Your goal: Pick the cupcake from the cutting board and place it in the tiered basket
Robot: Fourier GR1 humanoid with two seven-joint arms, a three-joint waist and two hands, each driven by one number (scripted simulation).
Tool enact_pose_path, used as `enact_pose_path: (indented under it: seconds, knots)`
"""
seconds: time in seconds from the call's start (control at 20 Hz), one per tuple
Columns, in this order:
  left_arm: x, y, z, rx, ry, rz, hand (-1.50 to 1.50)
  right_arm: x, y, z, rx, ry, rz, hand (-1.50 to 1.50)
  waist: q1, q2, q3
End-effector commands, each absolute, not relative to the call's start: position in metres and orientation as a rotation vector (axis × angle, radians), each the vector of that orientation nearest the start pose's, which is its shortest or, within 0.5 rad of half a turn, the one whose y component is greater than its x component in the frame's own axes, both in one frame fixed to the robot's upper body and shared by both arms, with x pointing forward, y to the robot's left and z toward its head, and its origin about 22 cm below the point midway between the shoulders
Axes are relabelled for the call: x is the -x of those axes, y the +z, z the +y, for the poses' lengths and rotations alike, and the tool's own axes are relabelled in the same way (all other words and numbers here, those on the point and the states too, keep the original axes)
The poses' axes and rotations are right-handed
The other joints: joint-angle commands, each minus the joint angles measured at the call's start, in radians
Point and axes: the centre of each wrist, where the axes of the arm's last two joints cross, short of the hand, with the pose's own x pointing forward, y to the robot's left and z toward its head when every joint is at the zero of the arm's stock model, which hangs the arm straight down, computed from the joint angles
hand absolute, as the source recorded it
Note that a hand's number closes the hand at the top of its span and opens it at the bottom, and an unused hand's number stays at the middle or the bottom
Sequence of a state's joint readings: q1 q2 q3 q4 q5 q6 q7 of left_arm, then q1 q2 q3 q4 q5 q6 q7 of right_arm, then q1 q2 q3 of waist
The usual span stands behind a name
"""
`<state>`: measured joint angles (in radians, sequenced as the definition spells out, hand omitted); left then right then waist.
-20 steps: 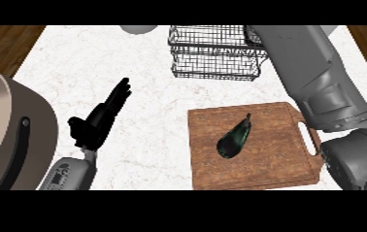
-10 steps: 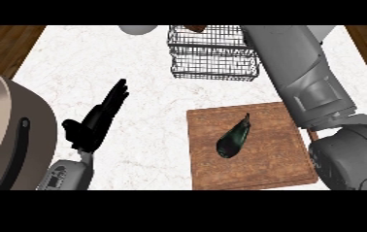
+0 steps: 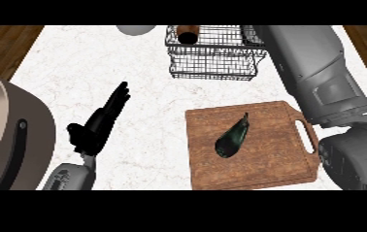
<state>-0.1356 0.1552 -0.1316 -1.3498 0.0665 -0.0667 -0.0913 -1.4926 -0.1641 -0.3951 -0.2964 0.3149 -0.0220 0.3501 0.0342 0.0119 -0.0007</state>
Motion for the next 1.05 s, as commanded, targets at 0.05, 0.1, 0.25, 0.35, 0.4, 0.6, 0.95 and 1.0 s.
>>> enact_pose_path:
  seconds: [0.05, 0.1, 0.25, 0.35, 0.4, 0.6, 0.95, 1.0]
  knots:
    - [-0.284, -0.012, 0.237, 0.079, -0.256, -1.550, 0.00, -0.483, 0.268, -0.146, 0.384, 0.150, -1.454, -1.50, -0.012, 0.001, -0.001]
    - [-0.275, -0.011, 0.239, 0.080, -0.236, -1.548, 0.00, -0.484, 0.271, -0.164, 0.450, 0.100, -1.477, -1.50, -0.014, -0.007, 0.000]
    - [-0.276, -0.011, 0.241, 0.098, -0.252, -1.531, 0.00, -0.482, 0.277, -0.222, 0.530, -0.034, -1.533, -1.50, -0.014, -0.001, 0.001]
    - [-0.271, -0.024, 0.229, 0.068, -0.228, -1.530, 0.00, -0.480, 0.273, -0.233, 0.547, -0.109, -1.551, -1.50, -0.031, -0.008, 0.001]
    - [-0.279, -0.014, 0.231, 0.096, -0.245, -1.550, 0.00, -0.476, 0.289, -0.261, 0.522, -0.155, -1.586, -1.50, -0.026, -0.003, 0.001]
    - [-0.282, -0.021, 0.236, 0.061, -0.215, -1.538, 0.00, -0.461, 0.272, -0.325, 0.488, -0.251, -1.638, -1.50, -0.041, -0.005, 0.002]
    - [-0.265, -0.026, 0.242, 0.089, -0.218, -1.526, 0.00, -0.408, 0.246, -0.445, 0.467, -0.228, -1.637, -1.50, -0.038, -0.010, 0.002]
    - [-0.261, -0.026, 0.242, 0.059, -0.228, -1.537, 0.00, -0.399, 0.257, -0.459, 0.455, -0.213, -1.631, -1.50, -0.032, -0.009, 0.002]
